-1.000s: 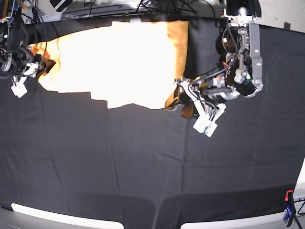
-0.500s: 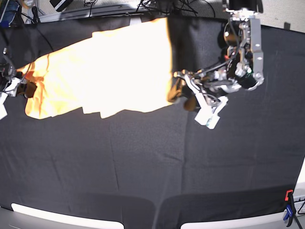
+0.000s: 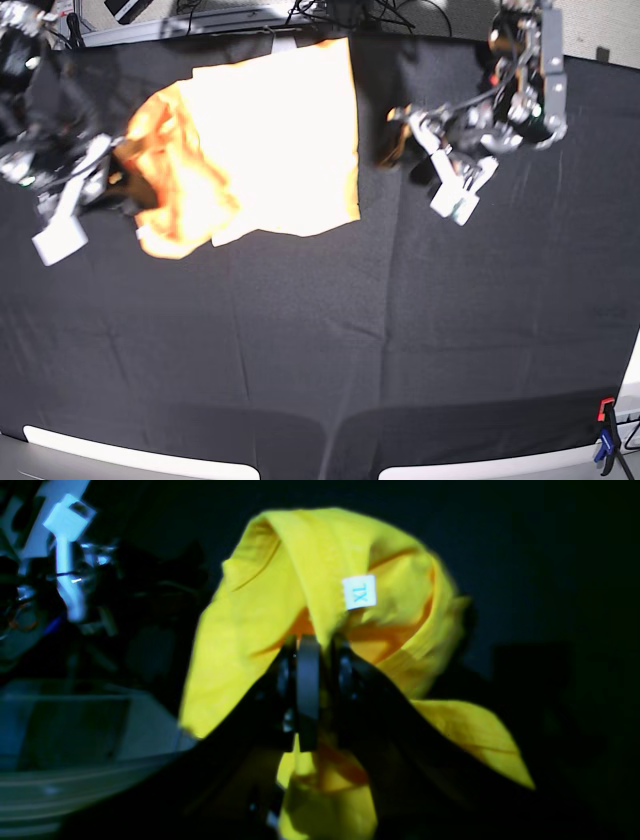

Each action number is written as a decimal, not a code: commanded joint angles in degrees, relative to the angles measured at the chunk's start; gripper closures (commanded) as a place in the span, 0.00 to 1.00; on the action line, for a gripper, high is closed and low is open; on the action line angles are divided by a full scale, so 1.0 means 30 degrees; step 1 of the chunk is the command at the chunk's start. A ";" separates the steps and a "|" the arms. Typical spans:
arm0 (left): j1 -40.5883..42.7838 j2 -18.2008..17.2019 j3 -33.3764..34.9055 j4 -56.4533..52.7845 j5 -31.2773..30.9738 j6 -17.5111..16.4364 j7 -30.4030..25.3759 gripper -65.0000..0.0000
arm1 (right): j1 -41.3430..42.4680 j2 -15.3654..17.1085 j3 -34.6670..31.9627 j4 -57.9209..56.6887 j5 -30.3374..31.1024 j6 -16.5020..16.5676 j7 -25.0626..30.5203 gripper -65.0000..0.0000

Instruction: Layout the t-shirt on the table in an organized manner, then fold the t-shirt properly

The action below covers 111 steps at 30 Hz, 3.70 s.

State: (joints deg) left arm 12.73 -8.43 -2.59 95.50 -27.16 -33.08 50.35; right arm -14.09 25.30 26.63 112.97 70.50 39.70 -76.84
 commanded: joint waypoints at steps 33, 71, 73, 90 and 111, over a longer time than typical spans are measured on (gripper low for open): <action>0.0568 -0.1064 -0.0415 0.0852 -0.1829 0.0160 -0.0539 0.48 | 0.1523 -0.4940 -0.8415 0.0656 -0.3461 0.0099 0.3475 0.52; 0.0947 -0.1064 -0.0408 0.2382 -0.3687 0.0153 -0.0219 0.63 | -0.0117 -0.1348 -1.0936 0.1421 -0.4692 0.0073 0.2863 0.52; 0.1719 -0.1056 -0.0364 0.3810 -0.4656 0.0153 -0.0233 0.75 | 0.0284 -0.1348 -0.8903 0.1413 -0.5807 0.0073 0.3577 0.56; 0.7329 -0.0474 0.6084 0.8174 -0.3133 0.1639 -0.0087 1.00 | 0.7650 -0.1144 -0.9617 -0.7329 -1.2080 -0.0029 0.6892 1.00; 0.2164 -0.0444 0.5690 -0.0495 -0.0743 0.3228 0.0750 1.00 | 1.0003 -0.1122 -1.1205 -0.9996 -1.3435 0.0099 0.3512 1.00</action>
State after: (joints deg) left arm 19.51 -9.39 14.87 93.65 -31.68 -24.82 52.73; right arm 14.63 21.30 -7.38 82.11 29.61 39.46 -66.83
